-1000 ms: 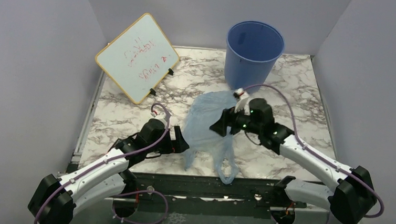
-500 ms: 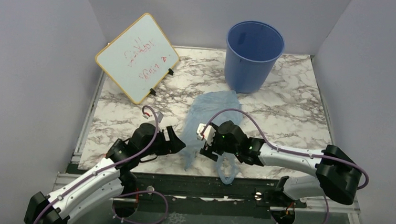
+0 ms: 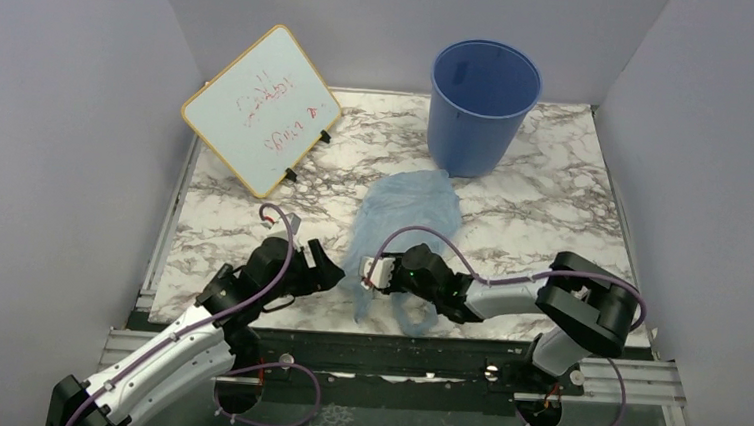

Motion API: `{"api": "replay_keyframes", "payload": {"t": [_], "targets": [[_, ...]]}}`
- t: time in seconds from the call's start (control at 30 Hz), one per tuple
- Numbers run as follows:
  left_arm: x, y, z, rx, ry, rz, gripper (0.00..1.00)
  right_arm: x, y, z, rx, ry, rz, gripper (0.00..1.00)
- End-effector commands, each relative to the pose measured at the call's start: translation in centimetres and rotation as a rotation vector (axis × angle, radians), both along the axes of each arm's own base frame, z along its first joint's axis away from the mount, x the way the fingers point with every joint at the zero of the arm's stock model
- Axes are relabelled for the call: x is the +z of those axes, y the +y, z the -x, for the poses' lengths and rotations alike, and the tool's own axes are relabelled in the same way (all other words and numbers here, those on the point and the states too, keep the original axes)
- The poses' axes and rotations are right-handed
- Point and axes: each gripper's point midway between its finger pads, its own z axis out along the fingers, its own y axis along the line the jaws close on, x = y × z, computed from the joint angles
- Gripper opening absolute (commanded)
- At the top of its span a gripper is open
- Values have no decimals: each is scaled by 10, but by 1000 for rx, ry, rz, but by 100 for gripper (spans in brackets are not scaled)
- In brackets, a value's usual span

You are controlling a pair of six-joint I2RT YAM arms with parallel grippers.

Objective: Put the trash bags into the trash bin
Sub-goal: Unfold the trash bag at the center of the board.

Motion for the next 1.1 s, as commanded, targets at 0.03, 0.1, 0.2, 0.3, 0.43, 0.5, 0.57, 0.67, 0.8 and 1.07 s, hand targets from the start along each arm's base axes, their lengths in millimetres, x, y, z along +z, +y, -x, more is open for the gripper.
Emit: {"api": "replay_keyframes", "payload": {"t": [0.03,0.1,0.2,0.3,0.43,0.5,0.57,0.67,0.8,1.07], "targets": [[10,-3,-4,-8,-31,16,77,50,-5,-40,-203,-205,-136,16],[12,-4,-4,-12,-37,22,77,69,0,-34,-186,-170,-197,1],[19,-6,-4,-24,-58,42,77,94,5,-24,-192,-80,-298,1],[46,-8,-8,0,-118,108,78,116,-8,-32,-362,-17,-398,1],[93,-9,-12,-7,-261,191,90,116,-21,-40,-589,108,-440,1],[107,-16,-9,-51,-290,225,94,105,-23,-38,-678,190,-453,1],[109,-27,-6,-108,-278,249,95,94,-24,-36,-777,287,-496,1],[95,-35,-4,-143,-219,232,95,90,-18,-34,-822,497,-579,1],[112,-16,-13,-82,-266,125,92,123,0,-25,-624,709,-681,1],[144,-31,-19,-276,-377,-8,93,184,4,-31,-430,602,-541,1]]}}
